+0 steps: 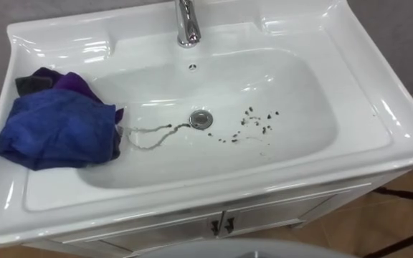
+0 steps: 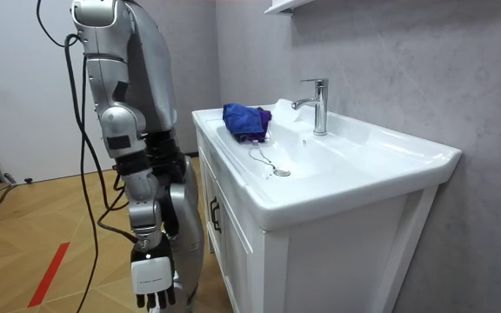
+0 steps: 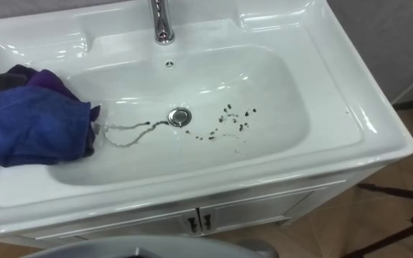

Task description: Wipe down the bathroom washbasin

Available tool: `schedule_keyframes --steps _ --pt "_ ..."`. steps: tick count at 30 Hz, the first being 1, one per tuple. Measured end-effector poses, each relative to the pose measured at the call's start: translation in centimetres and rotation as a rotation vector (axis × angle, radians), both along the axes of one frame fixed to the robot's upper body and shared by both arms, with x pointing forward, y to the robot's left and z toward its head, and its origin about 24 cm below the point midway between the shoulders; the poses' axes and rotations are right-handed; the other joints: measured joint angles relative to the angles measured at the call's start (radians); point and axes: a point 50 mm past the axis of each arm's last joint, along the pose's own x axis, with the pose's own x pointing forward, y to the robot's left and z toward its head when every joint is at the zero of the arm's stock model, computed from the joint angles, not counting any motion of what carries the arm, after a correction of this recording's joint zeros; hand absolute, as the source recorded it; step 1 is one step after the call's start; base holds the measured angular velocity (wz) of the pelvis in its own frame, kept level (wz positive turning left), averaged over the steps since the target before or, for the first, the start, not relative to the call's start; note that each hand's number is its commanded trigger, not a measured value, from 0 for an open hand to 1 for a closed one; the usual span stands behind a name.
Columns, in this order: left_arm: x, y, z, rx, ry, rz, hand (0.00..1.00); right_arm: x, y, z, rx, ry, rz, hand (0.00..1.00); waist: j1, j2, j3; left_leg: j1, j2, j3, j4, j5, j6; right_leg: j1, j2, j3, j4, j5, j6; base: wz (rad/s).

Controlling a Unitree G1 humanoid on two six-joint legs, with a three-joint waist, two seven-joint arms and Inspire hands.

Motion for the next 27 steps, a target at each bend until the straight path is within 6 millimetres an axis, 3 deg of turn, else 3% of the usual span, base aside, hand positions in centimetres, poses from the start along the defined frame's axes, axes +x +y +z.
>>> schedule_keyframes --steps 27 --pt "0.46 0.69 0.15 0.089 -0.049 0.065 0.0 0.31 -0.74 0.16 -0.038 -0.013 -0.002 0.0 0.006 0.011 0.0005 0.0 -0.001 -0.012 0.003 0.0 0.0 0.011 -0.002 -0.011 0.001 0.0 0.0 0.0"
